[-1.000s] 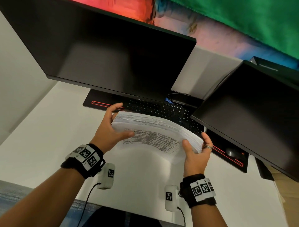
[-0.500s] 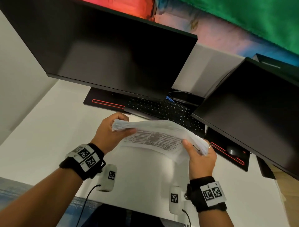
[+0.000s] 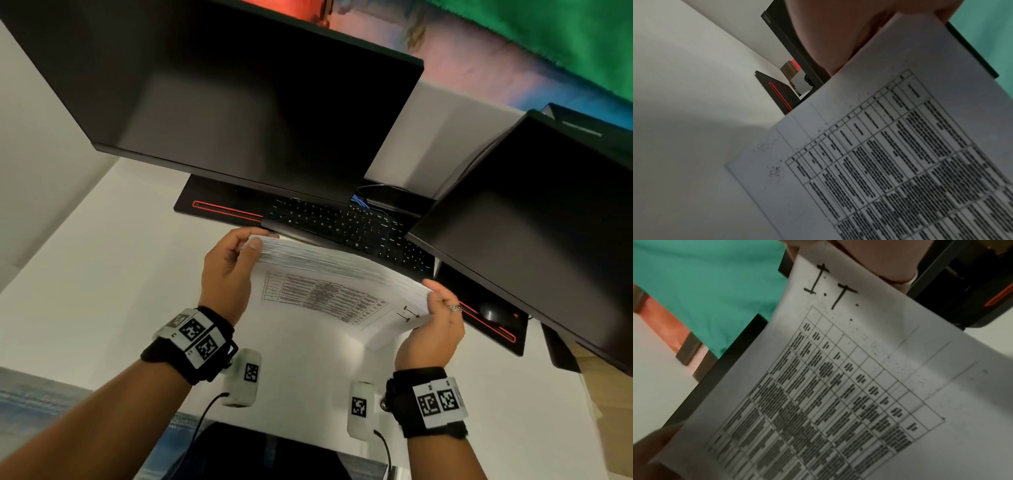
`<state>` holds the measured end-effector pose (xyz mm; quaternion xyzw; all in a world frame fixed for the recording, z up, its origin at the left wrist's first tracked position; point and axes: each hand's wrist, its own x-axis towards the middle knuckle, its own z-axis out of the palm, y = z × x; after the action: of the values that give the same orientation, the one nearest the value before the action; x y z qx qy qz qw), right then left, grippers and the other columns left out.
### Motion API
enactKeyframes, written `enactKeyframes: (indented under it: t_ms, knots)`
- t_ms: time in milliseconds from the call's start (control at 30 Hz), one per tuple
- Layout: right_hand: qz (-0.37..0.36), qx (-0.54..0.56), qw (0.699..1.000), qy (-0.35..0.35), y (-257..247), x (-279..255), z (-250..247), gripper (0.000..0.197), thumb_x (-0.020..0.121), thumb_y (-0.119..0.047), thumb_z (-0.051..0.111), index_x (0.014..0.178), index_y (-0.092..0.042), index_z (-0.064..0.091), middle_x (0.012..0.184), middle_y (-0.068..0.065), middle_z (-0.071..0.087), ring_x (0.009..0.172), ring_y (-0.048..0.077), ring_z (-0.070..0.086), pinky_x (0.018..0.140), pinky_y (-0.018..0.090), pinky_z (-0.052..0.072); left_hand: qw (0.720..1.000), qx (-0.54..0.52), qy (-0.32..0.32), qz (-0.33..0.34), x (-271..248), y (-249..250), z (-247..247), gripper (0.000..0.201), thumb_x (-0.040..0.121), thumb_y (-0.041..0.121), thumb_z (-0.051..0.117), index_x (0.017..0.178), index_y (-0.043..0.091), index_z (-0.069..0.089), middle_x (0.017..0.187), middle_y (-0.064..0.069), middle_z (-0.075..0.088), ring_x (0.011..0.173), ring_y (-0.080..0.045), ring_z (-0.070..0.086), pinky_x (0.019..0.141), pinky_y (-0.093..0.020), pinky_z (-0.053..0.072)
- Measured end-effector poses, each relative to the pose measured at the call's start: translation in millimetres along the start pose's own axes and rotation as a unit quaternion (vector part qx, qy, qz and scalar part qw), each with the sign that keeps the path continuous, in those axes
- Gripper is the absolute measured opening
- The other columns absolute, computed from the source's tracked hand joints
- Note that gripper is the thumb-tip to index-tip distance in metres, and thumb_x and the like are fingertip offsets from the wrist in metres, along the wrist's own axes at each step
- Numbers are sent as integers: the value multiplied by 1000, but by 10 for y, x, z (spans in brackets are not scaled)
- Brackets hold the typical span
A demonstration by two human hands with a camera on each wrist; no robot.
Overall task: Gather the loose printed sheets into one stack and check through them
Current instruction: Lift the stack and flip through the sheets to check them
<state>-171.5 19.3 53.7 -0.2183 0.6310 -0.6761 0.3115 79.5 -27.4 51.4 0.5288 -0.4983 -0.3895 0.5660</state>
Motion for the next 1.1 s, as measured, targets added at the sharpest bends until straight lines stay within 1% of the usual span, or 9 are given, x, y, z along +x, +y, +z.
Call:
enactKeyframes:
  t_ms: [133,233,333,433,533,667,900,1000,1100]
  knots:
    - [41,63,997,-30,-47,-7,-11,32,99,-12,44,109,-37,62,103,-12,63,90,-14,59,81,8,46,990,-57,-124,-33,-10,-50,-80,72,75,64,68,128,22,45,106,14,68,94,-7,69,75,-22,56]
    - [0,-16,995,-96,-23,-37,-47,48,75,-26,62,123,-21,57,104,-6,61,86,-6,64,73,13,53,979,-58,-169,-97,20,-166,-146,91,52,59,89,126,36,42,114,2,65,102,-24,70,78,-39,61]
    - [6,-59,993,-106,8,-18,-68,67,75,1,81,130,-26,52,113,-4,63,95,7,70,78,22,59,977,-37,-167,-130,45,-248,-134,93,49,52,93,125,35,42,116,-1,67,106,-23,70,86,-41,59]
    - [19,-45,995,-92,28,16,-44,73,70,6,83,130,-24,54,110,-7,67,93,5,72,77,27,61,979,58,-150,-122,59,-257,-79,54,65,38,88,109,37,57,104,7,71,96,-2,69,85,-32,56]
    - [40,-50,992,-113,10,46,-32,44,73,2,83,105,-24,68,97,-1,75,88,15,75,80,34,62,977,139,-146,-74,83,-192,-43,24,79,24,81,91,36,65,86,12,72,79,4,66,71,-24,52]
    - [-49,-131,982,-128,-148,150,-115,28,71,0,85,85,-19,71,82,-3,75,83,26,72,77,36,62,977,152,-145,-18,218,247,-126,33,76,19,82,95,40,64,78,37,68,79,17,64,65,-1,46]
    - [-139,-257,900,-323,-524,-95,385,45,78,-14,83,109,-39,61,89,-18,71,87,-3,69,72,12,55,841,390,-228,298,462,1143,-3,25,86,51,51,80,27,58,59,10,60,51,-18,55,50,-31,46]
    - [-201,-253,898,-299,-561,-162,495,34,84,-14,78,88,-44,63,80,-19,72,81,0,70,68,12,53,834,360,-217,357,493,1161,71,22,87,46,57,91,26,65,78,8,69,70,-18,63,62,-41,53]
    - [-139,-186,932,-278,-566,-116,398,25,84,-9,77,84,-33,67,82,-19,74,80,3,71,68,17,57,882,309,-31,355,498,855,-35,54,81,43,78,125,22,55,129,6,60,119,-24,56,97,-55,43]
